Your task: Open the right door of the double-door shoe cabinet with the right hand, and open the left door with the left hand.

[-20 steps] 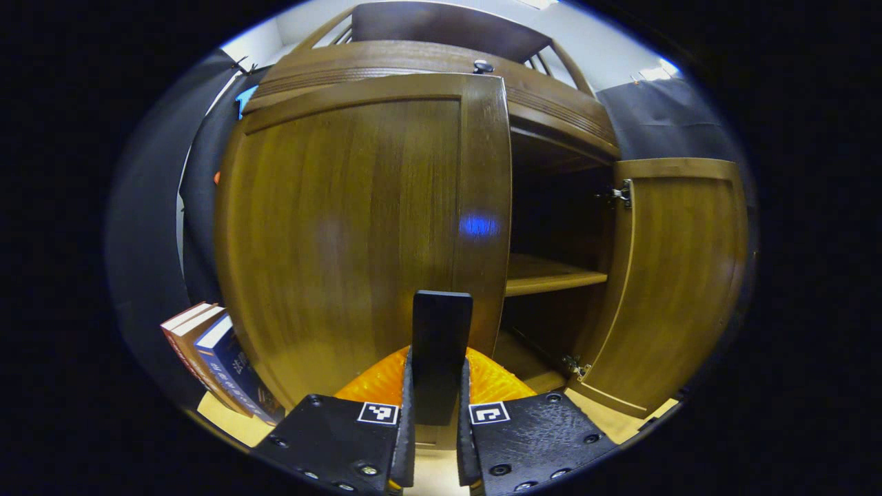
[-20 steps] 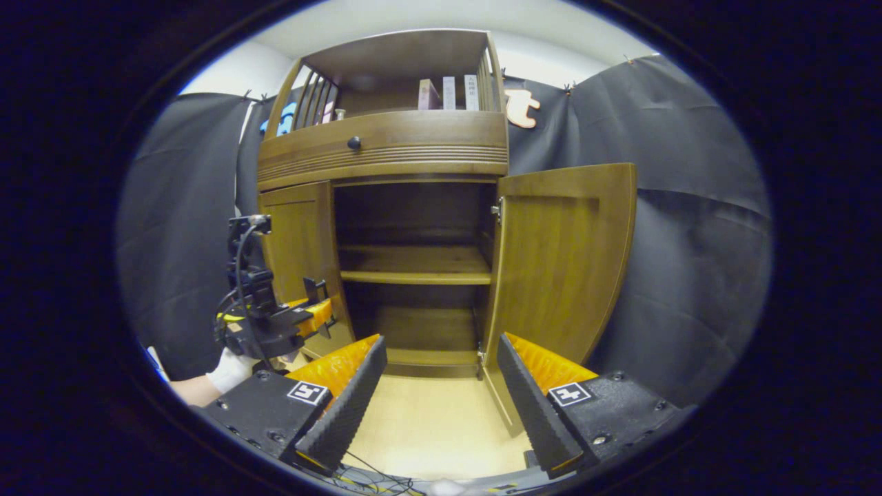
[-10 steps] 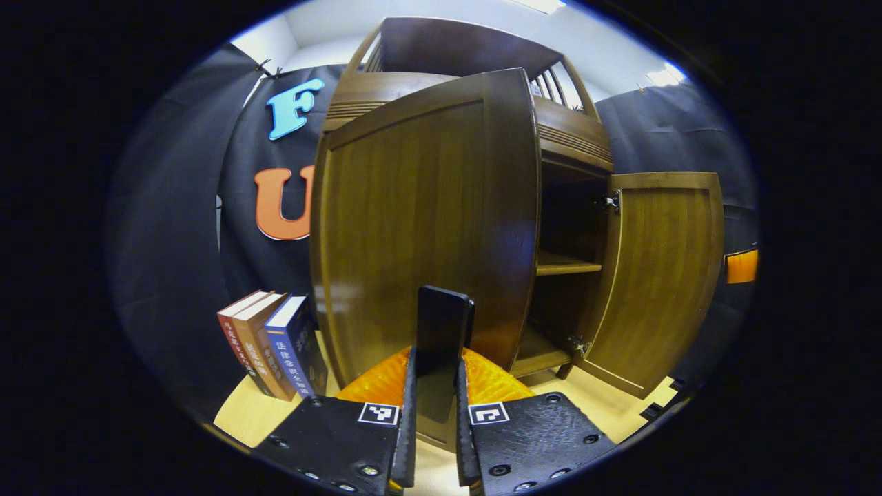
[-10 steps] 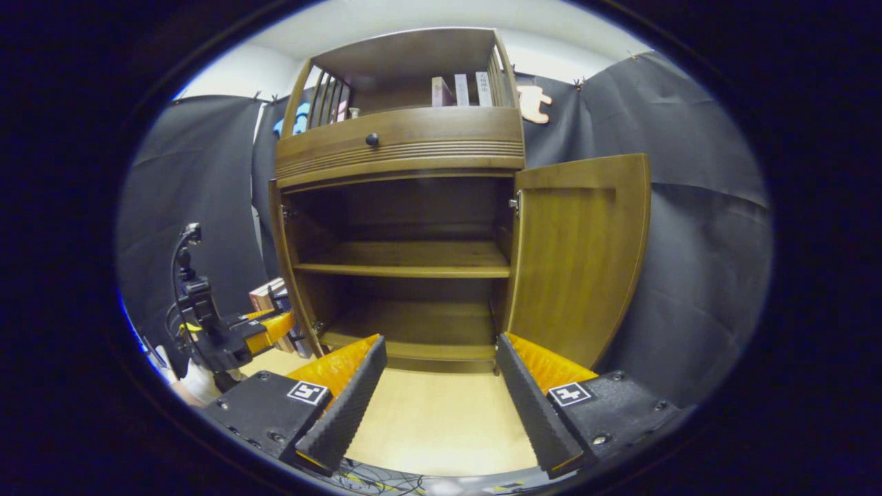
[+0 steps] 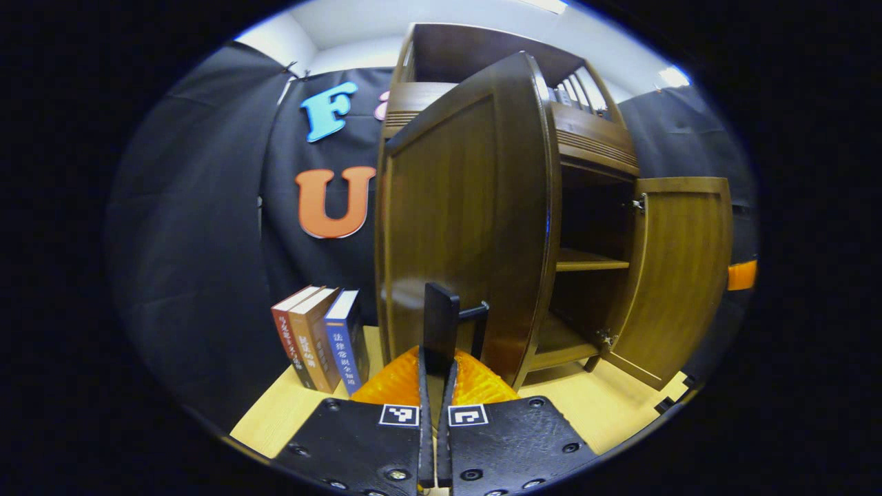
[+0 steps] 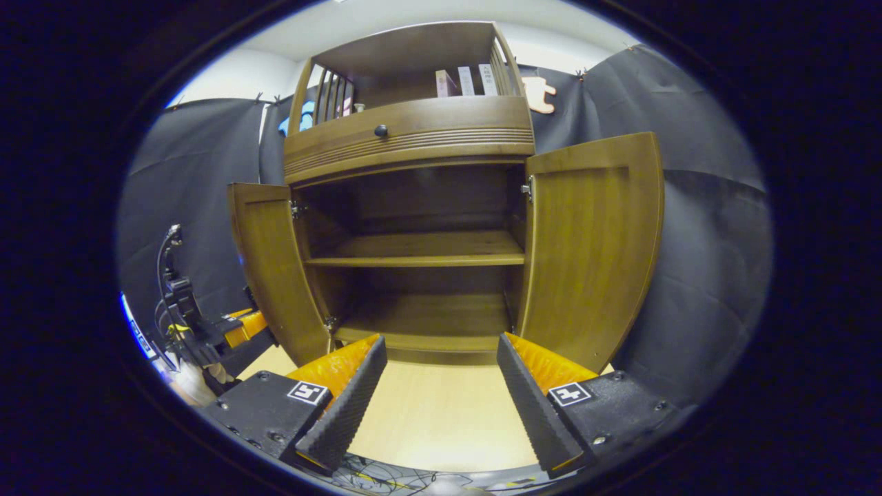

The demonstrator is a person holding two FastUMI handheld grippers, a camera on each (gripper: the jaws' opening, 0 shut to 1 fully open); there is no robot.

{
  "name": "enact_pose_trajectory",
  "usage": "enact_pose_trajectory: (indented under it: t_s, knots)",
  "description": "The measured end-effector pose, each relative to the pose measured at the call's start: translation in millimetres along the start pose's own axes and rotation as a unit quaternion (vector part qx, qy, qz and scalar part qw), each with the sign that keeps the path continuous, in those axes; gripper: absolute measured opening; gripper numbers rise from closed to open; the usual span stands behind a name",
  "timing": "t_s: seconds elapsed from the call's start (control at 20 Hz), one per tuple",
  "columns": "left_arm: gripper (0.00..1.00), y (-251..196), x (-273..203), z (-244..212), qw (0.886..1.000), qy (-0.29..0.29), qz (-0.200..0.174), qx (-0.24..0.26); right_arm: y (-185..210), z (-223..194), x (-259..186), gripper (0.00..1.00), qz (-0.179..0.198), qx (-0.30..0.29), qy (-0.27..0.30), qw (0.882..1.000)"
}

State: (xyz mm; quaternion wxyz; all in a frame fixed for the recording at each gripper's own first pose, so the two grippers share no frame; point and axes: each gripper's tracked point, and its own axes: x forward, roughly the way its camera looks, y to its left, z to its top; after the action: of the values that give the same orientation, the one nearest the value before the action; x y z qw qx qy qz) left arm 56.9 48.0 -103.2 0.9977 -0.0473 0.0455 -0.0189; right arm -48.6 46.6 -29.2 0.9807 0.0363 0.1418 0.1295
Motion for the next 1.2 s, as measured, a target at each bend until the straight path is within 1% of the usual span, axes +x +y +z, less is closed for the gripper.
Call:
enact_pose_trajectory:
  t_s: [0.05,0.1,0.15,0.2,0.5,0.6,0.65,0.7,0.75,0.95,1.05,1.2]
  knots:
    - [0.0,6.2,-2.4,-0.7,1.0,0.0,0.002,-0.004,-0.6,0.2,0.2,1.0,0.001,0.0,0.001,1.0]
    - [0.0,12.0,-5.5,0.6,1.0,-0.005,0.003,-0.005,-1.5,-0.5,0.3,1.0,0.001,0.002,0.001,1.0]
    - [0.09,18.0,-6.3,0.0,1.0,-0.004,0.003,-0.002,-2.4,-1.0,0.7,1.0,0.002,0.004,0.001,1.0]
    - [0.0,23.4,-7.6,0.3,1.0,-0.008,-0.001,0.002,-2.7,-1.6,0.0,1.0,0.002,0.006,0.002,1.0]
    - [0.0,61.3,-12.9,1.9,1.0,-0.017,-0.023,0.005,-2.8,-2.8,0.0,1.0,0.007,0.01,0.0,1.0]
    - [0.0,78.8,-11.9,2.6,0.999,-0.021,-0.025,0.008,-1.6,-4.9,-0.6,1.0,0.01,0.01,0.002,1.0]
    - [0.0,86.4,-10.4,2.6,0.999,-0.022,-0.026,0.004,-1.2,-5.9,-0.9,1.0,0.011,0.009,0.004,1.0]
    - [0.0,92.9,-10.7,2.9,0.999,-0.023,-0.028,-0.004,-0.5,-6.9,-1.1,0.98,0.012,0.008,0.005,1.0]
    - [0.0,96.9,-9.2,3.5,0.999,-0.022,-0.036,-0.009,-0.8,-6.3,-1.7,1.0,0.012,0.007,0.005,1.0]
    - [0.0,108.2,-7.5,4.0,0.998,-0.018,-0.064,-0.012,0.6,-5.6,-2.2,1.0,0.014,0.006,0.005,1.0]
    - [0.0,112.8,-6.0,4.5,0.997,-0.016,-0.079,-0.01,2.8,-5.7,-2.0,1.0,0.02,0.004,0.004,1.0]
    - [0.0,117.5,-7.1,4.9,0.994,-0.006,-0.109,-0.018,-1.0,-7.0,-1.8,1.0,0.019,0.005,0.007,1.0]
